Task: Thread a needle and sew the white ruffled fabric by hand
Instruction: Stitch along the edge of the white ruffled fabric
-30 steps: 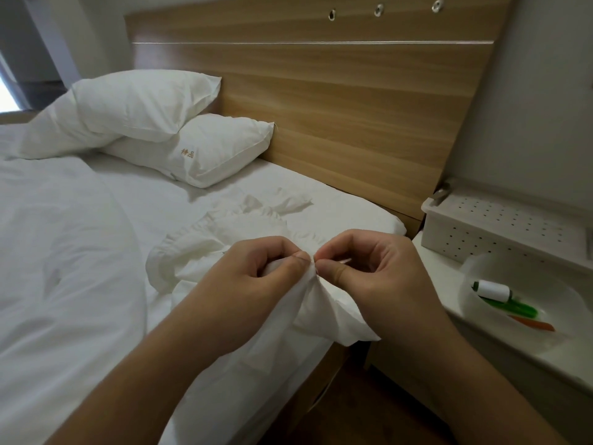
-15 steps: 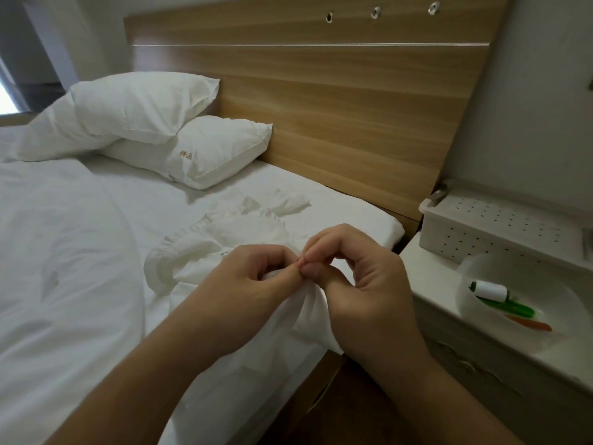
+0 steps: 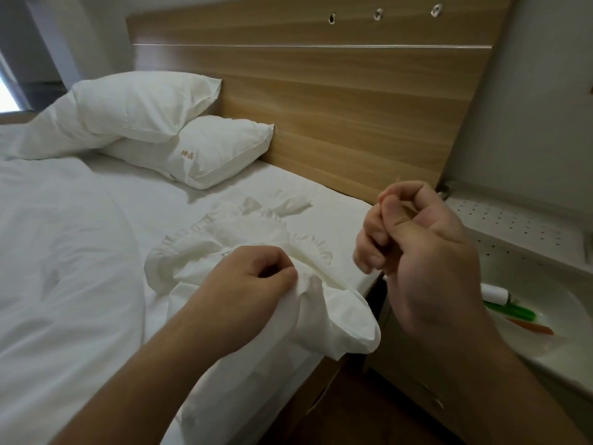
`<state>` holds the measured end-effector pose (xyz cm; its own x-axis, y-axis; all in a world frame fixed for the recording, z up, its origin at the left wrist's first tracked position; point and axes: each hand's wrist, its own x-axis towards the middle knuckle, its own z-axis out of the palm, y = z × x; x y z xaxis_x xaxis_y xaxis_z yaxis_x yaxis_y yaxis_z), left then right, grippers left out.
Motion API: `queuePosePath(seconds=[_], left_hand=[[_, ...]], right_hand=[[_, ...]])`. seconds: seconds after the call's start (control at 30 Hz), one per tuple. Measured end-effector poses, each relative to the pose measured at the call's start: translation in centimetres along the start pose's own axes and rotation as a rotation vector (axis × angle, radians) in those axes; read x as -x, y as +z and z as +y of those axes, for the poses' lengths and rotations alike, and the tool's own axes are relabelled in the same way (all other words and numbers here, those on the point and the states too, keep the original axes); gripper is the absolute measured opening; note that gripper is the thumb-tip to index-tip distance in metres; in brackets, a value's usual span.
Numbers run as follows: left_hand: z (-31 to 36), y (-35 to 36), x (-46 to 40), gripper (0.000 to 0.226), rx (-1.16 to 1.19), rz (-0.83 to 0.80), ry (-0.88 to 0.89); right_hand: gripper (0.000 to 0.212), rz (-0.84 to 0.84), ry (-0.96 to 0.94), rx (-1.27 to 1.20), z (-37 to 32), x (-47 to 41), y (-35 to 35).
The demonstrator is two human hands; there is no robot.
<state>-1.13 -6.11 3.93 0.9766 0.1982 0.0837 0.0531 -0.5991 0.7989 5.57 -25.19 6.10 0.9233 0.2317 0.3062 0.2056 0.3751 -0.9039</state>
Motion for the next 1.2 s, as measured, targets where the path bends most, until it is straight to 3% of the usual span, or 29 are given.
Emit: queuePosePath(seconds=[0.07, 0.2, 0.3, 0.53, 0.67, 0.87, 0.93, 1.07, 1.13, 1.2], left_hand=[[0.0, -0.1, 0.0, 0.028, 0.016, 0.004, -0.021], [0.1, -0.2, -0.2, 0.028, 0.012, 0.024, -0.017], [0.2, -0.2, -0.1, 0.028, -0.001, 0.025, -0.008], [0.4, 0.0, 0.3, 0.009, 0.104, -0.06, 0.123], [0.2, 0.0, 0.3, 0.013, 0.06, -0.054, 0.213], [-0.3, -0.2, 0.2, 0.017, 0.011, -0.031, 0.199], [-0.4, -0.2, 0.1, 0.018, 0.019, -0.023, 0.196], [-0.3, -0.2, 0.0, 0.017, 0.008, -0.03, 0.214], [-0.2, -0.2, 0.0, 0.017, -0.002, -0.029, 0.243], [-0.4, -0.2, 0.0, 0.016, 0.009, -0.032, 0.26]], right_hand=[[0.007, -0.073, -0.068, 0.33, 0.2, 0.1, -0.6], [0.031, -0.333, -0.209, 1.045, 1.6, -0.2, -1.5], [0.016, -0.307, -0.279, 1.264, 2.7, -0.2, -1.4], [0.023, -0.038, -0.172, 1.036, 3.1, -0.5, -1.0], [0.026, 0.057, 0.007, 0.8, 2.9, -0.6, -0.8], [0.02, 0.23, 0.207, 0.591, 2.5, -1.4, -2.2], [0.017, 0.181, 0.215, 0.57, 2.2, -1.4, -2.5], [0.04, -0.065, 0.035, 0.619, 1.1, -0.7, -2.1], [0.03, -0.289, 0.029, 0.644, 1.1, -0.2, -1.3], [0.01, -0.392, 0.007, 0.697, 1.7, 0.1, -0.6]])
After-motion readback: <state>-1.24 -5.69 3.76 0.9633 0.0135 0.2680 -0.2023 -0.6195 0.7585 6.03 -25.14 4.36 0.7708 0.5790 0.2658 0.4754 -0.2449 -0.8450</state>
